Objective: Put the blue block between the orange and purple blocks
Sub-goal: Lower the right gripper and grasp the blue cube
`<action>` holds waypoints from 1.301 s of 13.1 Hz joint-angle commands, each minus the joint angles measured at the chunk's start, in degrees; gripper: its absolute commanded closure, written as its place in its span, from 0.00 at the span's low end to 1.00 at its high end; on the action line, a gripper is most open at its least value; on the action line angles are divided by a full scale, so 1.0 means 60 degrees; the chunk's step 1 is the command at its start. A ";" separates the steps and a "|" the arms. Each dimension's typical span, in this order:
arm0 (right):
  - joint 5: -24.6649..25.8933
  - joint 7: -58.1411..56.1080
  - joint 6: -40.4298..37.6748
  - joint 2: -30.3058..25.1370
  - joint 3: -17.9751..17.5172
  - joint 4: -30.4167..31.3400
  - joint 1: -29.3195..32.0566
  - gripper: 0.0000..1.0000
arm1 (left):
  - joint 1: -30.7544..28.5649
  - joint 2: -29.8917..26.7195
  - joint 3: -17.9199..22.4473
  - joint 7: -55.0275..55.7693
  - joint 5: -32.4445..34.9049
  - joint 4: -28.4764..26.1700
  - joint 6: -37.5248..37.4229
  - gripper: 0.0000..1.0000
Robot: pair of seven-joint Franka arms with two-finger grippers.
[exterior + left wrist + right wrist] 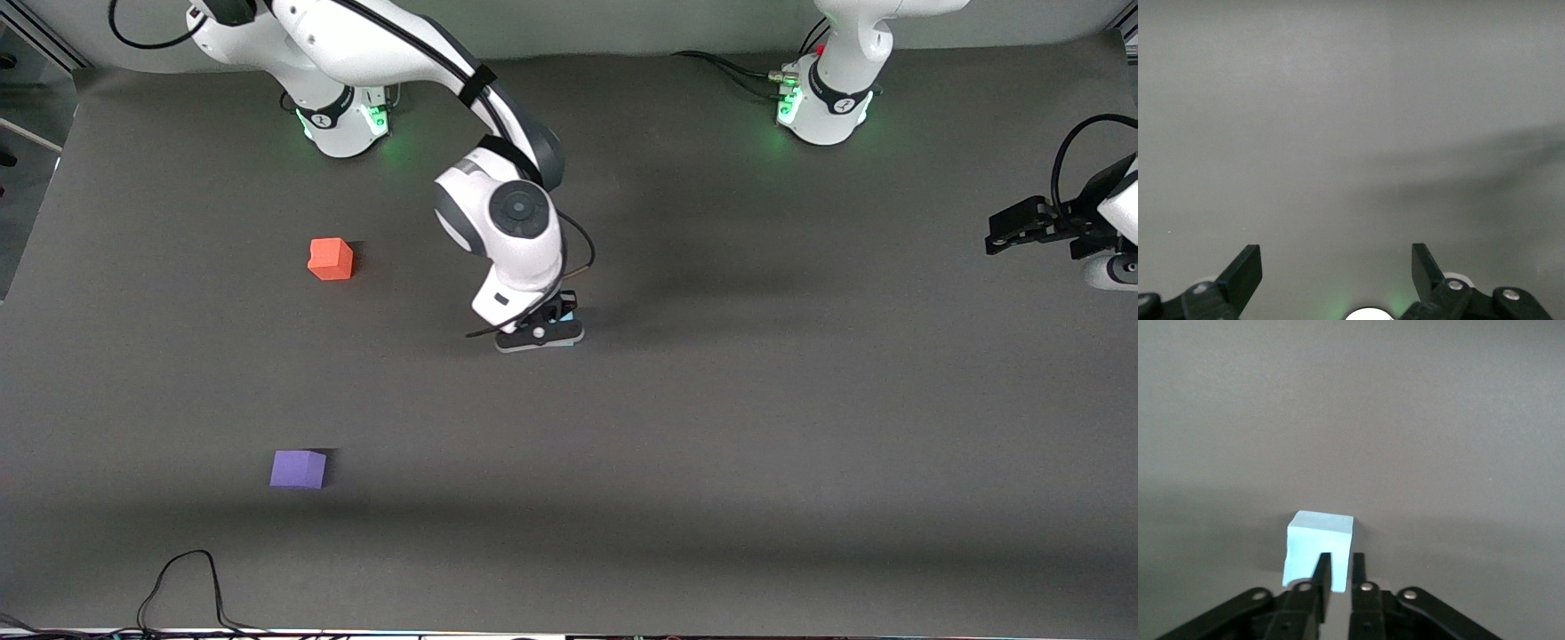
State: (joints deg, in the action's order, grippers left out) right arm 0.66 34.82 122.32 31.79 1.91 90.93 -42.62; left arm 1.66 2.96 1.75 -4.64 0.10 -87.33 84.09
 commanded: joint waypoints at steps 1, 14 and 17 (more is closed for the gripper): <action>-0.0593 -0.0047 0.0935 -0.0157 -0.0040 0.0619 -0.0016 0.00 | 0.0221 -0.0157 0.0163 -0.0032 0.0086 -0.0241 0.0151 0.00; -0.1033 0.0057 0.5805 0.0473 -0.0114 0.3331 -0.0250 0.39 | 0.0221 -0.0128 0.0163 -0.0017 0.0056 -0.0255 0.0151 0.00; -0.1033 -0.0016 0.5775 0.0444 -0.0114 0.3361 -0.0250 0.68 | 0.0235 -0.0113 0.0163 -0.0017 0.0056 -0.0241 0.0151 0.00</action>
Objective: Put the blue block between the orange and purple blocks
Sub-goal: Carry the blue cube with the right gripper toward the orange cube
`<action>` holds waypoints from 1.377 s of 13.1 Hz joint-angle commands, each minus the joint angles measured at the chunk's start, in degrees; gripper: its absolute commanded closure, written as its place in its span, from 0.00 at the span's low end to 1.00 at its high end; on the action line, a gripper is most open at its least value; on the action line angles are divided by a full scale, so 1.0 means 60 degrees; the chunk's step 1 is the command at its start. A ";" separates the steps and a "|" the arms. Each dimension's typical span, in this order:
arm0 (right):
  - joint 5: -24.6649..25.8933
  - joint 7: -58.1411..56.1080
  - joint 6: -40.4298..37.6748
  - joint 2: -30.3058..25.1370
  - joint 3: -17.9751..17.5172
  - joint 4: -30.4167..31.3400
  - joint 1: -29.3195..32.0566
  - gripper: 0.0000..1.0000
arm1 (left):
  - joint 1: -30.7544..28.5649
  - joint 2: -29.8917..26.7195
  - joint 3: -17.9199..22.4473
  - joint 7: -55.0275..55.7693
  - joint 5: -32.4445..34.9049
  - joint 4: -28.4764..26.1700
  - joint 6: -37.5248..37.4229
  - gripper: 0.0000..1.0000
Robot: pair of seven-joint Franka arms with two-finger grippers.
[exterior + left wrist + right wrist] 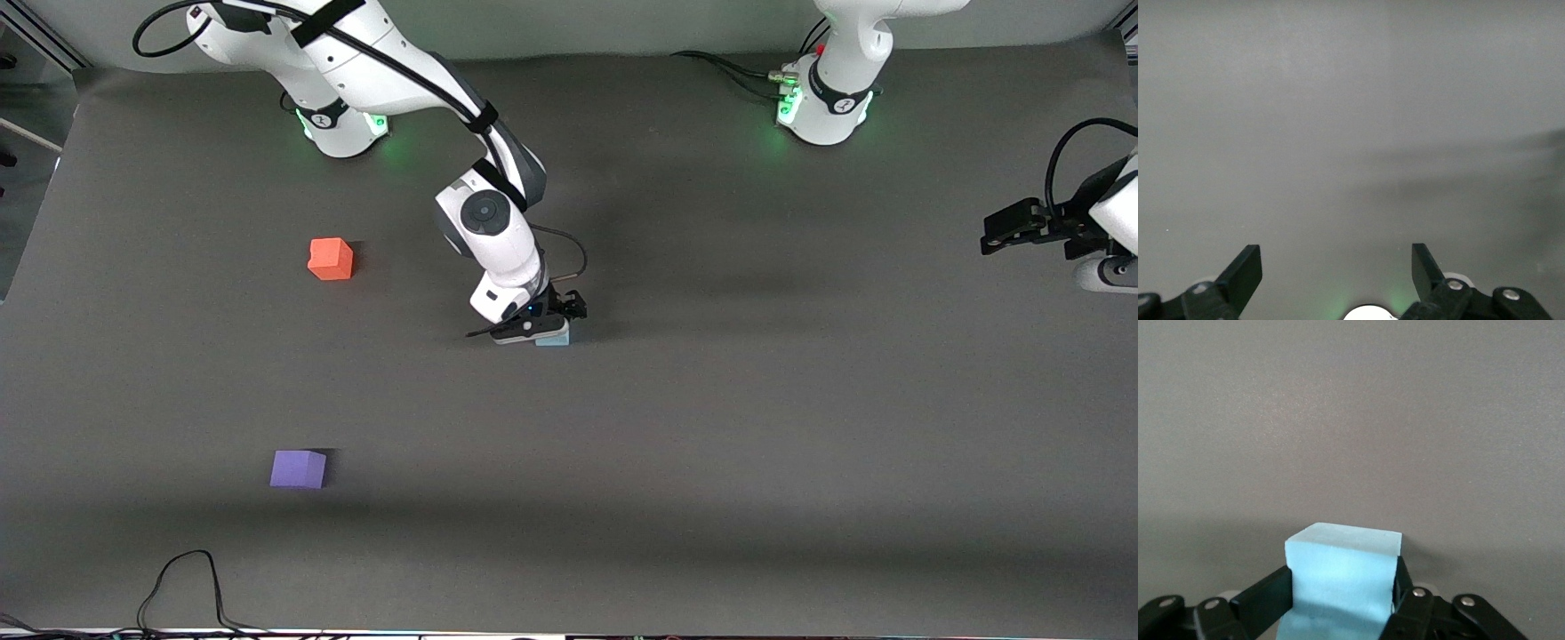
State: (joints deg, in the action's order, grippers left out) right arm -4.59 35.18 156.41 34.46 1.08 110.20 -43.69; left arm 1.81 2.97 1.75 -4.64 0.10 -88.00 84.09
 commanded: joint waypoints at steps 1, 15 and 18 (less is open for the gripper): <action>-0.0157 -0.0077 0.0050 -0.0030 0.0025 0.0149 -0.0058 0.79 | 0.0211 -0.0100 0.0162 -0.0017 0.0057 -0.0128 0.0150 0.00; -0.1307 -0.5415 -0.3451 -0.3324 0.2934 0.1480 0.0279 0.88 | 0.0196 -0.0114 0.0147 -0.0017 0.0086 -0.0114 0.0370 0.00; -0.2515 -0.7457 -0.3307 -0.3180 0.4459 0.2008 0.0279 0.88 | 0.0196 -0.0099 0.0147 -0.0017 0.0086 -0.0114 0.0384 0.00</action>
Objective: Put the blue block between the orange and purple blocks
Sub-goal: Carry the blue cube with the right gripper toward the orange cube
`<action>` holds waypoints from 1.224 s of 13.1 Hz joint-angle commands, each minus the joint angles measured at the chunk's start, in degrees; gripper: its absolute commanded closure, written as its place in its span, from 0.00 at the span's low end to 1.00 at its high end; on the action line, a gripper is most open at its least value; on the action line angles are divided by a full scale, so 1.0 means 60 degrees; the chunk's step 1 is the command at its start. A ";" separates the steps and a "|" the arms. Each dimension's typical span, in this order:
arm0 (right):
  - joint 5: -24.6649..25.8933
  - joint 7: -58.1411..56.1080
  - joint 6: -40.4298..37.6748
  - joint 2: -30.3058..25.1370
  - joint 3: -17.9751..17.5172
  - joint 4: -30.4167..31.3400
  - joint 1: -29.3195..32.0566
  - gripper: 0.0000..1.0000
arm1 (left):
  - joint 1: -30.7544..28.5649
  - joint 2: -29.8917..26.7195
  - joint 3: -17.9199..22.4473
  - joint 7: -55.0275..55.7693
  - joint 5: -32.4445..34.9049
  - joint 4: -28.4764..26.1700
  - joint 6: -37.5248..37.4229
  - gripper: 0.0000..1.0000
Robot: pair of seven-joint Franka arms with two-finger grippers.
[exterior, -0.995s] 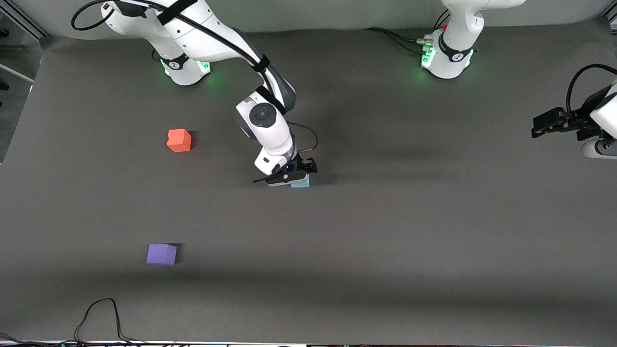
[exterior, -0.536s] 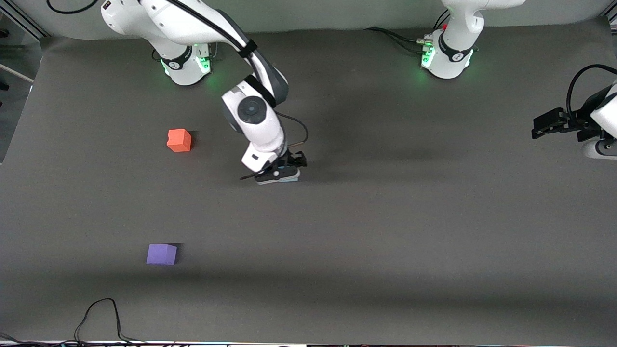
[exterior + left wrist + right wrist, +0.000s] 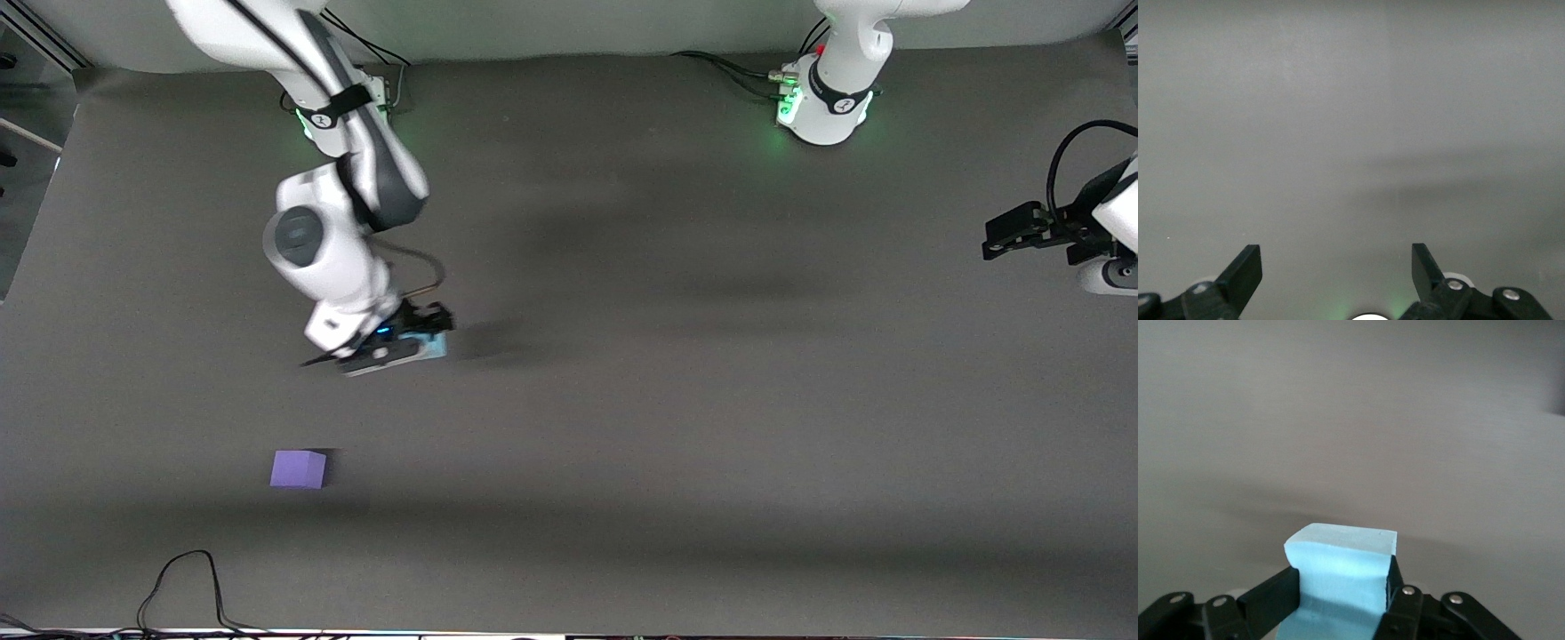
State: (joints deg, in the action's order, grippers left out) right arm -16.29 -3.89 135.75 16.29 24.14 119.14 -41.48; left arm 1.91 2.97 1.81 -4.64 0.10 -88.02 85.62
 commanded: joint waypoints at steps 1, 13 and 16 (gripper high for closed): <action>-0.0566 -0.1267 0.0342 0.0081 0.1012 0.0548 -0.0073 0.88 | 0.0166 -0.0100 0.0138 -0.0017 0.0072 -0.0110 0.0130 0.00; -0.3906 -0.5972 0.1223 0.1709 0.1368 0.0886 0.1377 0.03 | 0.0166 -0.0115 0.0123 0.0012 0.0101 -0.0110 0.0217 0.00; -0.3906 -0.5798 0.1135 0.1432 0.1383 0.0886 0.1333 0.00 | 0.0166 -0.0100 0.0138 0.0027 0.0101 -0.0111 0.0217 0.00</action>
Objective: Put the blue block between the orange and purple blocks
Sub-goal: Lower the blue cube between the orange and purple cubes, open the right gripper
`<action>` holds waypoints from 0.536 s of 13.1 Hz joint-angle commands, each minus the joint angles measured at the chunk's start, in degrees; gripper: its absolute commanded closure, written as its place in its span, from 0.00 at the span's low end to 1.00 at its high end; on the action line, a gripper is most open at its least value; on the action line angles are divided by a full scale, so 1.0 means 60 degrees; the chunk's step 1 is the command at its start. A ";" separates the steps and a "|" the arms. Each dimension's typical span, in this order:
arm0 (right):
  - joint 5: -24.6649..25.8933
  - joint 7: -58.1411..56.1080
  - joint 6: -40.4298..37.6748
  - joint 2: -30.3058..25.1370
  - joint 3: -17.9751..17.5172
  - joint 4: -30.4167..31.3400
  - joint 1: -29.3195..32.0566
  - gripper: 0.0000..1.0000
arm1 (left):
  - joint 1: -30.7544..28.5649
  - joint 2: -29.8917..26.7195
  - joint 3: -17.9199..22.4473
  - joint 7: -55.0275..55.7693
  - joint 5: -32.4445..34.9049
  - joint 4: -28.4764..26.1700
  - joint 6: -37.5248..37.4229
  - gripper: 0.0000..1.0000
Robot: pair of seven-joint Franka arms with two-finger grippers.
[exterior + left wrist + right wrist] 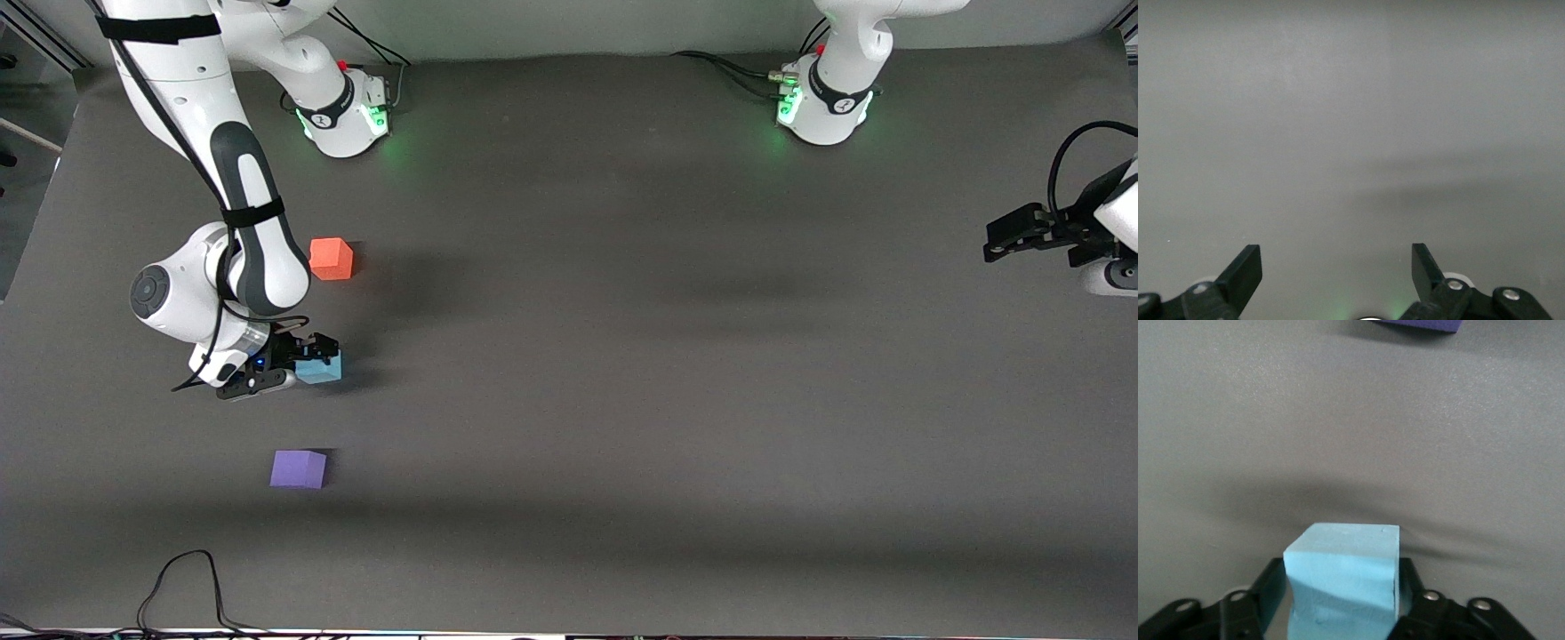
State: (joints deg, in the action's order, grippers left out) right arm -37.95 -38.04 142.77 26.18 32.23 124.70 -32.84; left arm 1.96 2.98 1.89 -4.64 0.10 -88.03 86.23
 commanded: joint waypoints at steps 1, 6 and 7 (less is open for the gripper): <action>-0.0223 -0.0061 -0.0209 -0.0465 0.0048 -0.0041 -0.0107 0.00 | 0.0157 -0.0101 0.0124 0.0027 0.0101 -0.0123 0.0116 0.00; 0.3135 0.3237 -0.2677 -0.2746 0.0356 -0.0712 -0.0136 0.00 | 0.0157 -0.0087 0.0124 0.0041 0.0101 -0.0123 0.0130 0.00; 0.4133 0.4453 -0.3716 -0.3275 0.0283 -0.1165 -0.0136 0.00 | 0.0157 -0.0087 0.0124 0.0027 0.0101 -0.0123 0.0130 0.00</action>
State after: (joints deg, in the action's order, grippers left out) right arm -22.35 -22.79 129.19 14.59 33.96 120.14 -33.12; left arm 1.96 3.01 1.93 -4.64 0.10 -88.06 86.23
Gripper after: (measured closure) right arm 0.000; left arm 0.000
